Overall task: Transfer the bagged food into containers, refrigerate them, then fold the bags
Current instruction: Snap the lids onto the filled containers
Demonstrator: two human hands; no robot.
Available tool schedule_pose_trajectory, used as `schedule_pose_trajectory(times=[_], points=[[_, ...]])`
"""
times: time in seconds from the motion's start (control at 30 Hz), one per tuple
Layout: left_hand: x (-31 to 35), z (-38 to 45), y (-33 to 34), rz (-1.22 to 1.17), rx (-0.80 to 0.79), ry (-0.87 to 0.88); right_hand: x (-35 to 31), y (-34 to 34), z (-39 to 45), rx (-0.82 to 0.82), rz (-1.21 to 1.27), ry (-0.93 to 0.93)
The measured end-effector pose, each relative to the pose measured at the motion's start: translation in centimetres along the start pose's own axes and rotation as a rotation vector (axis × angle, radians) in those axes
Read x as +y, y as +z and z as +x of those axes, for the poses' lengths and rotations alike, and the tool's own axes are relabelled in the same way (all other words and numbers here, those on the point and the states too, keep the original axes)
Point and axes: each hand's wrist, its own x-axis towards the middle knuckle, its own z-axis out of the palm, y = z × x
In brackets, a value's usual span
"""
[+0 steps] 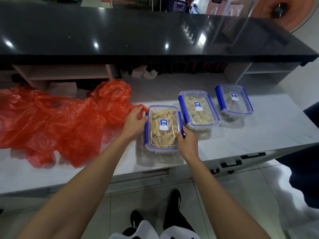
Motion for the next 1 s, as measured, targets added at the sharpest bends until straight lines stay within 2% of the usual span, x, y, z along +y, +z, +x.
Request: schedule_pose_trajectory(times=[0.13, 0.47, 0.6, 0.73, 0.83, 1.0], points=[[0.1, 1.5, 0.1, -0.004, -0.05, 0.052, -0.4, 0.1, 0.2, -0.012, 0.008, -0.001], [-1.5, 3.3, 0.4, -0.148, -0.058, -0.179, -0.7, 0.3, 1.4, -0.039, 0.047, 0.073], [-3.4, 0.7, 1.5, -0.319, 0.079, -0.279, -0.7, 0.3, 2.4, 0.014, 0.105, 0.121], [-4.7, -1.1, 2.6, -0.351, 0.074, -0.395, -0.6, 0.3, 2.9, 0.057, 0.112, 0.133], [-2.9, -1.1, 2.4, -0.261, 0.108, -0.32, -0.5, 0.5, 3.1, 0.06, 0.063, 0.105], [-1.0, -1.0, 3.0, 0.022, 0.107, -0.247, -0.7, 0.8, 2.9, 0.026, 0.004, 0.07]])
